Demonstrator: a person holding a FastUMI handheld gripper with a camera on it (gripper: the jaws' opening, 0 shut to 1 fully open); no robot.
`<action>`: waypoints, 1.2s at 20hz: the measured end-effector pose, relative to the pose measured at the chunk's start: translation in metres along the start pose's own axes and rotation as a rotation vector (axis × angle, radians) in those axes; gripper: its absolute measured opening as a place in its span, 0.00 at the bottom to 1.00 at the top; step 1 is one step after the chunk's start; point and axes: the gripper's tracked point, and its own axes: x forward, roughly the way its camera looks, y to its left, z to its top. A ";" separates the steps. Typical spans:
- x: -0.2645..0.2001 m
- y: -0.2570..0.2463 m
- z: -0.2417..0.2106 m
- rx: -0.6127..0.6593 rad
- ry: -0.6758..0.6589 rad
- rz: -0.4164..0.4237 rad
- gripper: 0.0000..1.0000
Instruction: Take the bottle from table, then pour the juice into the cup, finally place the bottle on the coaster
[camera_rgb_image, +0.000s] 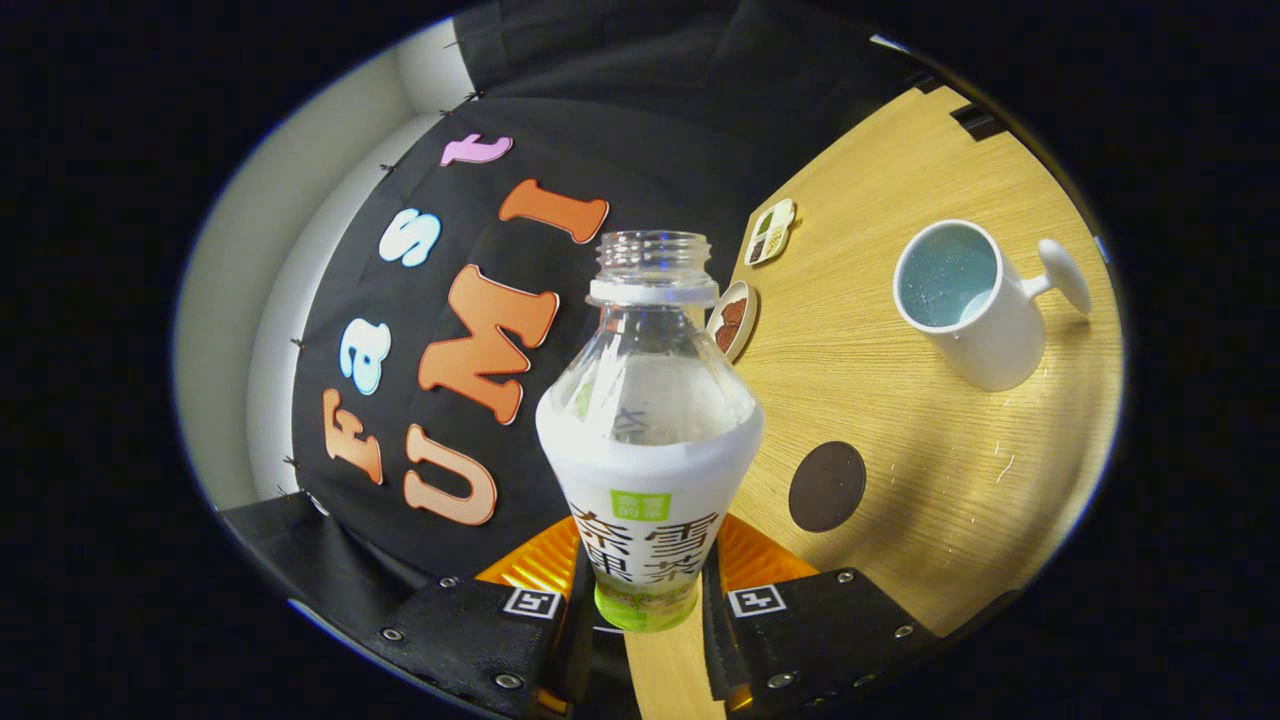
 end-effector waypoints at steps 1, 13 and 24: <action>0.002 0.001 0.003 0.026 -0.005 0.002 0.46; 0.010 -0.013 0.028 0.297 -0.034 -0.034 0.46; 0.012 -0.021 0.037 0.454 -0.022 -0.055 0.46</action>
